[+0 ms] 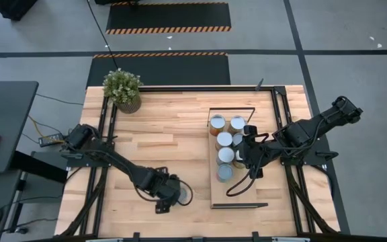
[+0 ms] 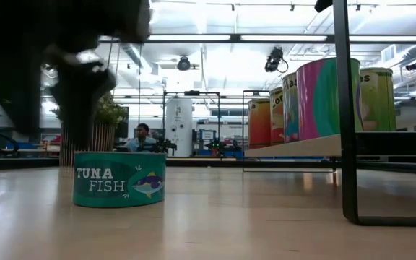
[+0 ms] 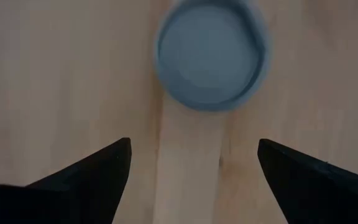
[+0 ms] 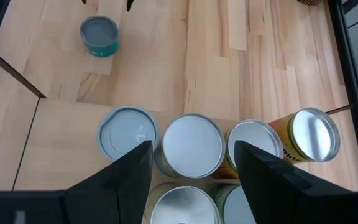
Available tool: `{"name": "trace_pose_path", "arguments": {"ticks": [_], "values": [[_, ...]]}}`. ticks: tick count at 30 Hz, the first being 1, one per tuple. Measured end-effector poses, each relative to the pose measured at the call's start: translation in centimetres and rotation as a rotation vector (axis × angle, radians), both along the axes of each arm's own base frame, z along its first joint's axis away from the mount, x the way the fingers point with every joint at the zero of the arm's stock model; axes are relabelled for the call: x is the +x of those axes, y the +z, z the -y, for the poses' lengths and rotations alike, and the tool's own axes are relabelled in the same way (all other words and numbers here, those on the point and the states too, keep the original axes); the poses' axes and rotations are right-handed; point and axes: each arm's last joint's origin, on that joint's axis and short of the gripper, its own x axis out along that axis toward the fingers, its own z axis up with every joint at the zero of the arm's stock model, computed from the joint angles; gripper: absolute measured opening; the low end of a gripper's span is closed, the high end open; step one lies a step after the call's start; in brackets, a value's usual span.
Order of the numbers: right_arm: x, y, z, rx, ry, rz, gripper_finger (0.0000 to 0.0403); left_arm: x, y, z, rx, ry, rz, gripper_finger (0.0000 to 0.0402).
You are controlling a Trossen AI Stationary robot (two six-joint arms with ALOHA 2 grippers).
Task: Pick and place cans onto a shelf
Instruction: Put the canned tuna on the shelf
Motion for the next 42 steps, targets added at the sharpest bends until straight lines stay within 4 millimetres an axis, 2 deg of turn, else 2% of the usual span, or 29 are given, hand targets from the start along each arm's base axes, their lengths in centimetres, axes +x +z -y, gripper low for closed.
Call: {"name": "trace_pose_path", "arguments": {"ticks": [4, 10, 16, 19, 26, 31, 35, 42], "values": [[0.0, 0.0, 0.0, -0.004, 0.007, 0.003, 0.0233, -0.2, -2.3, 0.3, -0.017, 0.019, 0.007, 0.0354], [0.2, 0.1, -0.1, 0.002, 0.008, 0.016, 0.0233, 1.1, -3.4, 0.9, 0.007, -0.016, 0.123, 0.0354], [0.1, 0.1, -0.1, 0.004, 0.009, 0.017, 0.0233, 1.5, -4.4, 1.4, 0.066, -0.044, 0.169, 0.0353], [0.2, 0.1, -0.1, -0.002, 0.014, 0.017, 0.0233, 1.7, -4.4, 1.5, 0.066, -0.06, 0.19, 0.034], [0.3, 0.1, 0.1, 0.0, 0.003, 0.023, 0.0233, 1.8, -4.4, 1.5, 0.062, -0.066, 0.201, 0.028], [0.3, 0.1, 0.1, 0.012, -0.011, 0.025, 0.0233, 2.7, -3.9, 1.5, 0.073, -0.041, 0.311, 0.0279], [0.3, 0.1, 0.1, 0.005, -0.002, 0.023, 0.0233, 3.9, -3.4, 0.6, 0.122, -0.035, 0.406, 0.0287], [0.6, 0.2, 0.6, -0.013, 0.002, 0.029, 0.0233, 6.5, -2.2, -1.3, 0.132, -0.163, 0.571, 0.029]]}}
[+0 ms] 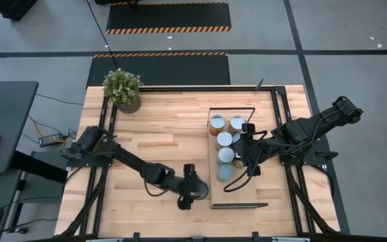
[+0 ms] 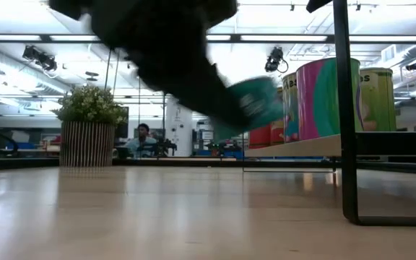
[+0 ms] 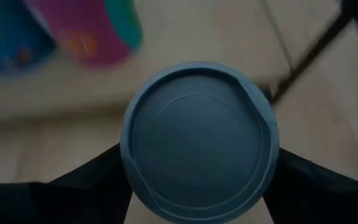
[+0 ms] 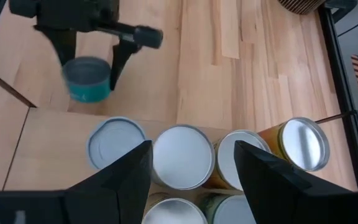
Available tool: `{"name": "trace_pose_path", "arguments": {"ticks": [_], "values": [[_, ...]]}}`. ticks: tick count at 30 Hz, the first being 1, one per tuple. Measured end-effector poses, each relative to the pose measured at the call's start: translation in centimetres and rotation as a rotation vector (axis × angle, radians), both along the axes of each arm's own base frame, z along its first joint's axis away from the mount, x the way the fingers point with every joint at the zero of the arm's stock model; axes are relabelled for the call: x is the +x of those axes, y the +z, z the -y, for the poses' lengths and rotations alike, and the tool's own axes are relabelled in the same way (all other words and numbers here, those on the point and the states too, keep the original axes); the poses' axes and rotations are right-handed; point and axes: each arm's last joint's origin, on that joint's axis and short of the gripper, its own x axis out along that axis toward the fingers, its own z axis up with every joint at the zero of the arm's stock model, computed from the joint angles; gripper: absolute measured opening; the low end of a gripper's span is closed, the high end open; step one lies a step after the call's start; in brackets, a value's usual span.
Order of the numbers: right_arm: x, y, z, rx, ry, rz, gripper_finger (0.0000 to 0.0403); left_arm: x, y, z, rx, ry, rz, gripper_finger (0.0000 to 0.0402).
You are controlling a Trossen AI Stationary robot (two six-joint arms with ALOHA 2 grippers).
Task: Pick and place cans onto a shelf
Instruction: Put the canned tuna on the shelf
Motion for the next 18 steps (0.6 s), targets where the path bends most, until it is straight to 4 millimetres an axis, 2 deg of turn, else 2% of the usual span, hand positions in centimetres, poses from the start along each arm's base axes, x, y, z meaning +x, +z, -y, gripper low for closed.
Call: {"name": "trace_pose_path", "arguments": {"ticks": [7, 13, 18], "values": [[-0.1, 0.0, -0.2, 0.022, -0.013, 0.005, 0.0233, 2.2, 1.4, -1.9, 0.015, -0.054, 0.19, 0.0291], [-0.3, 0.0, -0.9, 0.032, 0.085, -0.009, 0.0233, 2.7, 1.6, -2.8, -0.011, -0.075, 0.219, 0.0292], [-0.1, 0.2, -1.1, 0.046, 0.093, 0.018, 0.0233, 2.8, 1.4, -2.4, -0.06, -0.105, 0.227, 0.0292]]}}
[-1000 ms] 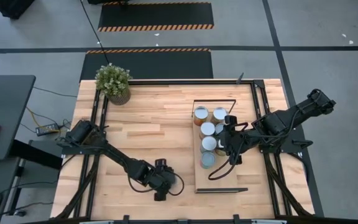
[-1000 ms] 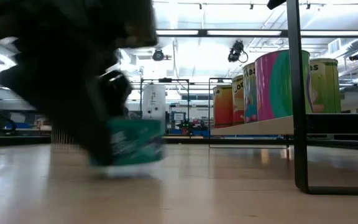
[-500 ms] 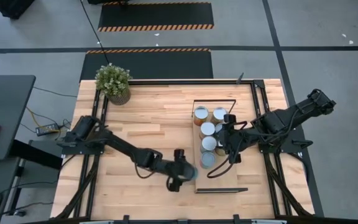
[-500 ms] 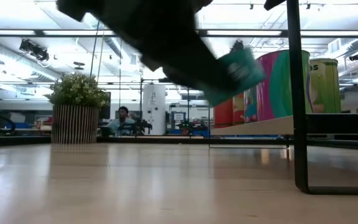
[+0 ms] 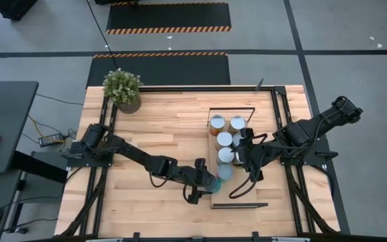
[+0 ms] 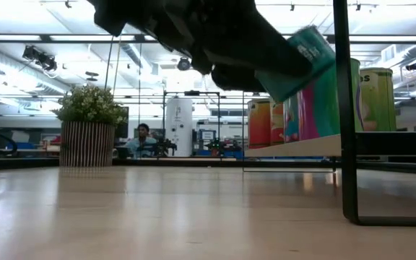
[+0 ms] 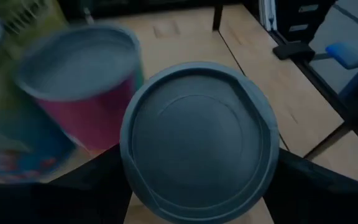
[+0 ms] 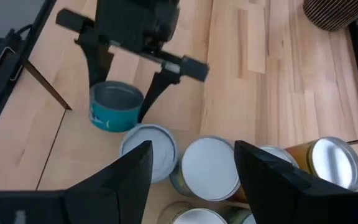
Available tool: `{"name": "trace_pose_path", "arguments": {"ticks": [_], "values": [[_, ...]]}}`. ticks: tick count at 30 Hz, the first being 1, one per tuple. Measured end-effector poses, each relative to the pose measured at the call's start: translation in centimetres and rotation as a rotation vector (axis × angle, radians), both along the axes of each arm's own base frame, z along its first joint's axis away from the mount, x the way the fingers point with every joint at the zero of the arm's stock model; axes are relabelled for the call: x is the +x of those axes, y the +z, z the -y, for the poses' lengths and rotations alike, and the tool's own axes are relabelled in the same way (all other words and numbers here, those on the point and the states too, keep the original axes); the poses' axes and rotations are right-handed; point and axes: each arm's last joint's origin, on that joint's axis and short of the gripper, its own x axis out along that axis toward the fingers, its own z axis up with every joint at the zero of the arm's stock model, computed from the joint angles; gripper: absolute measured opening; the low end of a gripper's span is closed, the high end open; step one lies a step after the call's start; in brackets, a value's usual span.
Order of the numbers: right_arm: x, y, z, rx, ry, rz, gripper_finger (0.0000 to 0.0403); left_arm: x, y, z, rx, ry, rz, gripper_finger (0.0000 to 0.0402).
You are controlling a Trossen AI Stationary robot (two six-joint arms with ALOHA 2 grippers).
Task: Pick and place cans onto a shelf
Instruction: Put the canned tuna on the shelf
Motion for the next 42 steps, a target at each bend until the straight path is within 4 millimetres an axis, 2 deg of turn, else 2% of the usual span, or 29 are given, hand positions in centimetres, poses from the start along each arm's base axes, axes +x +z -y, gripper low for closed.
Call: {"name": "trace_pose_path", "arguments": {"ticks": [8, 13, 19, 29, 34, 39, 42], "values": [[0.1, -0.5, -0.1, 0.017, -0.018, 0.0, 0.0233, 0.5, -1.4, 1.6, -0.072, 0.013, -0.01, 0.0293], [0.2, -0.6, 0.1, -0.003, -0.012, -0.002, 0.0233, 0.6, -1.5, 1.6, -0.077, 0.029, 0.001, 0.0293], [0.2, -0.6, 0.0, 0.007, -0.022, 0.005, 0.0233, 1.0, -2.9, 1.7, -0.075, 0.037, 0.01, 0.0293], [0.2, -0.6, 0.1, -0.002, -0.014, 0.005, 0.0233, 1.1, -2.8, 1.7, -0.036, 0.019, 0.034, 0.0293], [0.2, -0.6, 0.1, 0.003, -0.018, 0.007, 0.0233, 1.2, -2.3, 2.2, -0.072, 0.003, 0.083, 0.0293], [0.2, -0.6, 0.1, 0.011, -0.027, 0.008, 0.0233, 1.0, -2.3, 2.4, -0.073, 0.02, 0.081, 0.0293], [0.3, -0.6, 0.1, 0.003, -0.017, 0.008, 0.0233, 1.2, -3.1, 2.5, -0.069, 0.022, 0.07, 0.0293]]}}
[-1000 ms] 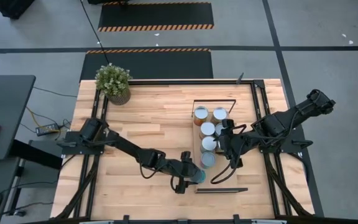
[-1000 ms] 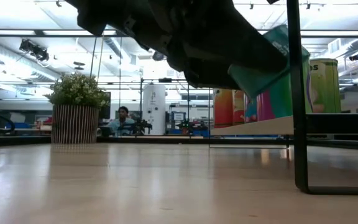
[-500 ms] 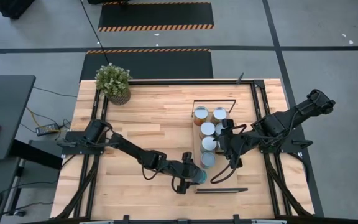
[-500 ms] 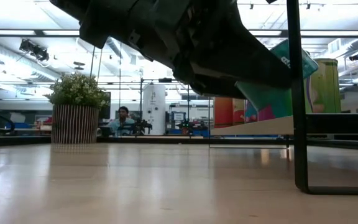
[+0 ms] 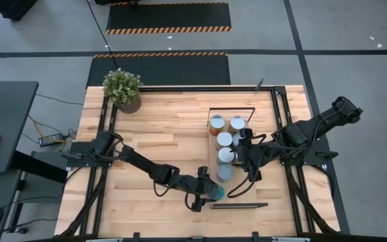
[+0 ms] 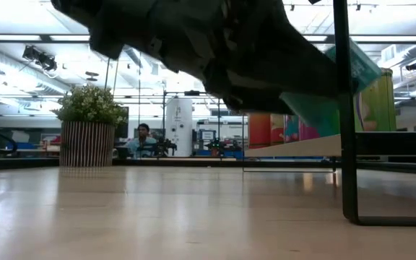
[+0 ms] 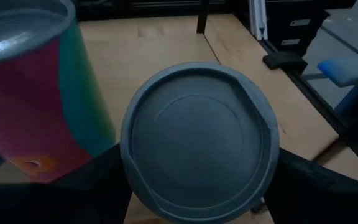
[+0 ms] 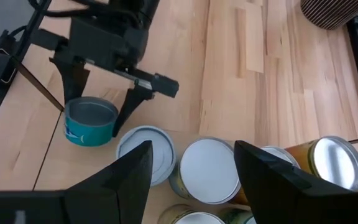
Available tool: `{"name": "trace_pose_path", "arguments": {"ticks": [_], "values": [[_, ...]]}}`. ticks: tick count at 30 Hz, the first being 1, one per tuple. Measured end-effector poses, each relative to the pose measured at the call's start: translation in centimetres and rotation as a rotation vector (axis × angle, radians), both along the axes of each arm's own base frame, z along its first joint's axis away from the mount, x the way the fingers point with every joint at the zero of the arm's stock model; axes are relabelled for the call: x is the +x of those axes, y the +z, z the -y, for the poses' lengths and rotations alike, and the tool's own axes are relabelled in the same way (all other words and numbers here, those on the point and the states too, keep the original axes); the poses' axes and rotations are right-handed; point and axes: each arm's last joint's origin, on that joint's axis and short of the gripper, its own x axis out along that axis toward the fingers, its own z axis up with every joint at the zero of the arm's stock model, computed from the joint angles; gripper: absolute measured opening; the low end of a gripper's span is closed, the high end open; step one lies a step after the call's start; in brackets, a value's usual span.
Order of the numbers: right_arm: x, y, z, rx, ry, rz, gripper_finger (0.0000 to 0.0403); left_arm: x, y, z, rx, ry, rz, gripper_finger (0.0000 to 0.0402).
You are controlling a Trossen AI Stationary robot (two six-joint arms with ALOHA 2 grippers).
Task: Pick and place cans onto a shelf
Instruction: Put the canned tuna on the shelf
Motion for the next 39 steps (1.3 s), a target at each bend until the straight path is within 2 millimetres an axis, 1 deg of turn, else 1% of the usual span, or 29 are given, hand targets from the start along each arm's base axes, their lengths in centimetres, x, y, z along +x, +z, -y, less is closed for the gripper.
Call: {"name": "trace_pose_path", "arguments": {"ticks": [5, 13, 17, 22, 25, 30, 35, 39], "values": [[0.0, 0.0, 0.0, -0.001, 0.003, 0.002, 0.0233, 0.3, -1.0, -0.1, -0.007, 0.005, 0.003, 0.0293], [0.0, 0.0, 0.0, 0.013, -0.012, 0.003, 0.0233, 0.4, -0.8, 0.0, -0.027, 0.014, -0.01, 0.0296], [0.0, 0.0, 0.0, 0.002, -0.001, 0.002, 0.0233, 0.5, -0.9, -0.1, -0.018, 0.004, -0.015, 0.0319], [0.0, 0.0, 0.0, 0.001, -0.001, 0.002, 0.0233, 0.6, -0.9, -0.6, -0.024, 0.013, -0.023, 0.0367], [0.0, 0.0, 0.0, 0.003, -0.003, 0.002, 0.0233, 0.7, -0.9, -0.7, -0.017, 0.027, -0.021, 0.0385], [0.0, 0.0, -0.1, 0.013, -0.004, 0.001, 0.0233, 0.4, -1.0, -0.5, 0.005, 0.019, -0.047, 0.0389], [0.0, 0.0, -0.1, 0.0, 0.01, 0.0, 0.0233, -0.2, -0.3, -0.4, 0.06, 0.039, -0.081, 0.0389], [0.0, 0.0, 0.0, 0.002, 0.005, 0.0, 0.0233, -0.3, 0.5, -0.2, 0.077, 0.039, -0.056, 0.0389]]}}
